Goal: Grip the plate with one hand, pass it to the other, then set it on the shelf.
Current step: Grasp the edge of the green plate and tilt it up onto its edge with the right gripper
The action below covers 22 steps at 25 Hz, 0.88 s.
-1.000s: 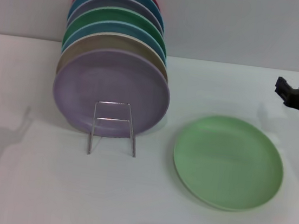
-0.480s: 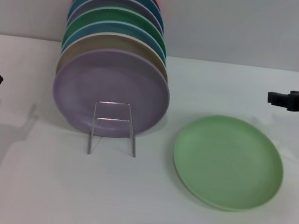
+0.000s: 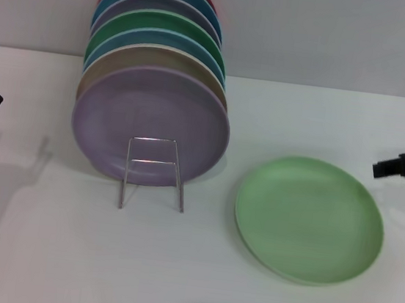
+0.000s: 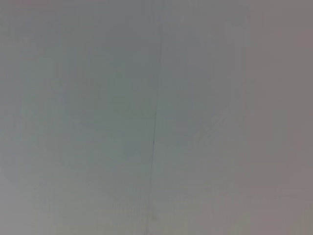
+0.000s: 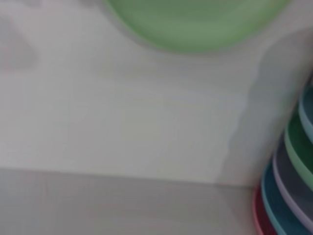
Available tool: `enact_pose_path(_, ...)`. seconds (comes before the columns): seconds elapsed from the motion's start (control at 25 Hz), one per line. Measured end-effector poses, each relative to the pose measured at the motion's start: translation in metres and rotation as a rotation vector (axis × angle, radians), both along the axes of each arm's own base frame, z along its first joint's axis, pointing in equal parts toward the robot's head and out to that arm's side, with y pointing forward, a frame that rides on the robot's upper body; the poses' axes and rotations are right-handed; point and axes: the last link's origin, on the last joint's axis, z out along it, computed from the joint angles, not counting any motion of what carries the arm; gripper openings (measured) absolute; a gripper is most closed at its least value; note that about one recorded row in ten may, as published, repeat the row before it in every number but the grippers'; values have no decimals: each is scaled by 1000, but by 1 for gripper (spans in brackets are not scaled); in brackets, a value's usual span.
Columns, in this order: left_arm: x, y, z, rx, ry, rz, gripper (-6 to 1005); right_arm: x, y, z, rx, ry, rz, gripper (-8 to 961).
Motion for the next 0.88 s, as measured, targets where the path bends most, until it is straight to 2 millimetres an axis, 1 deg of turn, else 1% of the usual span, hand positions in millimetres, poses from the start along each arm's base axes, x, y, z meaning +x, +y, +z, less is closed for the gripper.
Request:
enact_pose_path(0.24, 2, 2, 0, 1, -2, -5, 830, 11, 5, -9, -66, -23, -76, 562)
enact_pose_path(0.88, 2, 1, 1, 8, -5, -11, 829, 24, 10, -26, -96, -17, -123, 559)
